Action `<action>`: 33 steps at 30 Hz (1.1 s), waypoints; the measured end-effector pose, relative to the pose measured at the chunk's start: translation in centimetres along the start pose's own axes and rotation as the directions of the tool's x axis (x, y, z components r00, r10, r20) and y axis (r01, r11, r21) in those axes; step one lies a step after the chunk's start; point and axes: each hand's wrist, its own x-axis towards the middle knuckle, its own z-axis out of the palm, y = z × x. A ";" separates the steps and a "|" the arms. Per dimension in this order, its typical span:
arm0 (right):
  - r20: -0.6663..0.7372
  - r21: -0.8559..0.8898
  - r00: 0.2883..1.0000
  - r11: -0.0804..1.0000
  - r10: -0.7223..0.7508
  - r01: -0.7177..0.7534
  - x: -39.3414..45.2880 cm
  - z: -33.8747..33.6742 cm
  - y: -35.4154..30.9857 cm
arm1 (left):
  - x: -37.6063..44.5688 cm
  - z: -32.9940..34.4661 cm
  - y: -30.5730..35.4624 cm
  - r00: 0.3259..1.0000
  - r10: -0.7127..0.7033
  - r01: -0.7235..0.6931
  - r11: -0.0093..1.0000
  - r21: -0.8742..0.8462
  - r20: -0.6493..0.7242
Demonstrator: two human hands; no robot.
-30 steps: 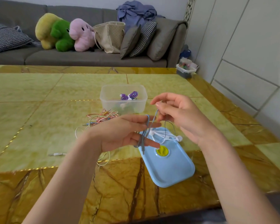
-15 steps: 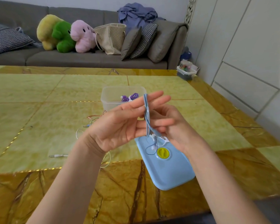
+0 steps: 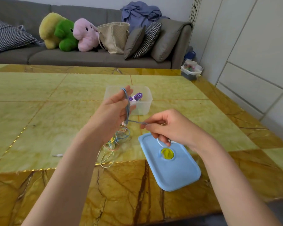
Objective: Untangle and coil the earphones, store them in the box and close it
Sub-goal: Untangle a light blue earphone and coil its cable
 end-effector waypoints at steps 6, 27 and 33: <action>-0.201 -0.257 0.966 0.960 -0.163 0.109 0.1 -1.5 0.3 | -1.7 0.7 -0.2 0.850 -0.410 0.298 0.891 0.342 0.330; -0.135 -0.017 0.988 0.997 -0.072 0.071 -0.3 -2.9 1.1 | -1.2 -0.9 0.7 0.878 -0.299 0.132 0.901 0.412 0.374; 0.000 0.107 1.000 0.994 0.010 -0.010 0.0 -1.2 0.9 | -1.1 -0.8 0.9 0.874 -0.285 0.135 0.920 0.368 0.393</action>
